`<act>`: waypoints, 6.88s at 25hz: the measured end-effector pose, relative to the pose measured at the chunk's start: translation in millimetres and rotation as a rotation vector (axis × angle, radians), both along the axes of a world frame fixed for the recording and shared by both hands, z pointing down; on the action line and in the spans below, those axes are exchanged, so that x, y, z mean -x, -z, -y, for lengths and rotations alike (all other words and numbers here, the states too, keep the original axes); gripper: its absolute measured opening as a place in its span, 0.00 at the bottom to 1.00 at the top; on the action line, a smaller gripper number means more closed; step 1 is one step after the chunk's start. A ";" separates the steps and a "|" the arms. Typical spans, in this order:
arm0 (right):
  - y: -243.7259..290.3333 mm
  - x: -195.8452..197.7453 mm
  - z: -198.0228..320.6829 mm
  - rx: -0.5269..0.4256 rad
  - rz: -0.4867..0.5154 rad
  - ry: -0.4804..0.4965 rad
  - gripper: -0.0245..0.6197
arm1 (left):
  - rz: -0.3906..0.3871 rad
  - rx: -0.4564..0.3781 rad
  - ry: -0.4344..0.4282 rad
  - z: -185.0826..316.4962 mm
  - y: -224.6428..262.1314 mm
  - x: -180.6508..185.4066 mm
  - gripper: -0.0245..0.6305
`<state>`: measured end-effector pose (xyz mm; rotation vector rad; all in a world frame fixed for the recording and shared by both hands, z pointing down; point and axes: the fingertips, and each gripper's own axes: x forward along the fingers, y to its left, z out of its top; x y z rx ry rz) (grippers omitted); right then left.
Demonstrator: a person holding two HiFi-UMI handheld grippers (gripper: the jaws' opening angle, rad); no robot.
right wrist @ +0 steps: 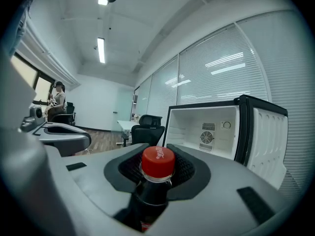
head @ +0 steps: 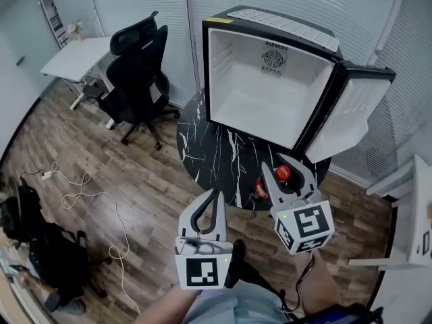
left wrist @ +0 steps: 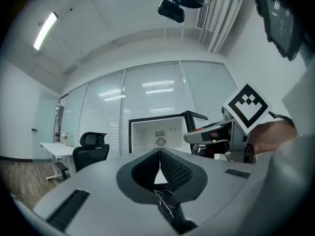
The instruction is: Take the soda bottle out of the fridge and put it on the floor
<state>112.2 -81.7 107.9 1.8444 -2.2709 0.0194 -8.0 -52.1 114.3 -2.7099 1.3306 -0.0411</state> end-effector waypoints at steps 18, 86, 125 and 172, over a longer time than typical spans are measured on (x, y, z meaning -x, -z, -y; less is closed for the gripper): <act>19.3 40.2 -98.2 -0.018 -0.018 -0.026 0.22 | -0.029 -0.009 -0.055 -86.2 13.8 35.9 0.07; -152.8 93.6 -177.8 0.210 0.073 0.359 0.22 | 0.012 0.158 0.274 -145.2 -113.4 52.6 0.07; -396.9 114.6 -146.1 0.301 0.115 0.309 0.22 | 0.050 0.265 0.195 -103.5 -353.4 72.8 0.06; -680.0 86.1 -150.1 0.369 0.107 0.273 0.21 | 0.061 0.371 0.154 -104.2 -638.1 64.4 0.06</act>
